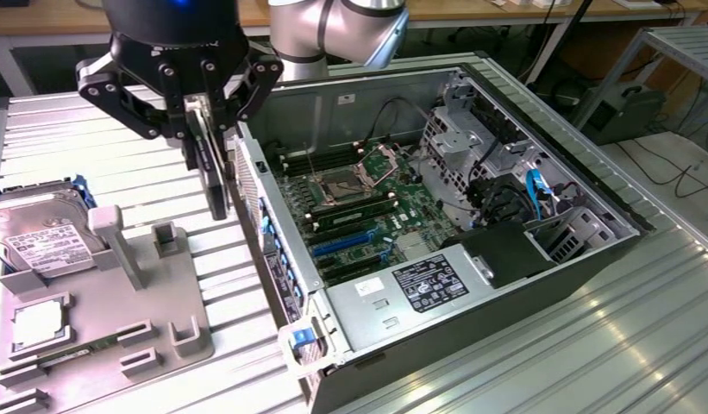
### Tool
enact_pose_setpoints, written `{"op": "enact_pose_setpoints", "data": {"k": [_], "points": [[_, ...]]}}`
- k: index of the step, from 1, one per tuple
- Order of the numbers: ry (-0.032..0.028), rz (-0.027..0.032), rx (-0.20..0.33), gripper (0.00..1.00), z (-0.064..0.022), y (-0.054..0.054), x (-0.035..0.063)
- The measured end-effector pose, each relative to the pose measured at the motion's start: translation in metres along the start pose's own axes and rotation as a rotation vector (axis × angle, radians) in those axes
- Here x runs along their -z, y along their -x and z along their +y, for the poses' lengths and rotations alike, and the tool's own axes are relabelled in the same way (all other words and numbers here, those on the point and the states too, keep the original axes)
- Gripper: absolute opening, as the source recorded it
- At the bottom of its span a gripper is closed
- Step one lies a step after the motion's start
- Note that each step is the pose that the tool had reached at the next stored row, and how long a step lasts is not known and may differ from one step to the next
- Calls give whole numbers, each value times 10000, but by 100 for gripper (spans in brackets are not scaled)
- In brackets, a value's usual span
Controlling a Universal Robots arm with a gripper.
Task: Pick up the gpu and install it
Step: 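Pick up the gpu and move the gpu toward the slot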
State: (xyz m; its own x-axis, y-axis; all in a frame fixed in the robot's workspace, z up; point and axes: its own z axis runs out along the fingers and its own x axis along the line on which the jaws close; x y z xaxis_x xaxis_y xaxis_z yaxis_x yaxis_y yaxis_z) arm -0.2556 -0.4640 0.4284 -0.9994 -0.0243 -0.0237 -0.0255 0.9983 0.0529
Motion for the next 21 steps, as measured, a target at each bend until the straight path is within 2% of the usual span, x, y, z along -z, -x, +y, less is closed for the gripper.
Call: {"op": "enact_pose_setpoints", "data": {"k": [21], "points": [[0, 0, 0, 28, -7, 271, -6]]}}
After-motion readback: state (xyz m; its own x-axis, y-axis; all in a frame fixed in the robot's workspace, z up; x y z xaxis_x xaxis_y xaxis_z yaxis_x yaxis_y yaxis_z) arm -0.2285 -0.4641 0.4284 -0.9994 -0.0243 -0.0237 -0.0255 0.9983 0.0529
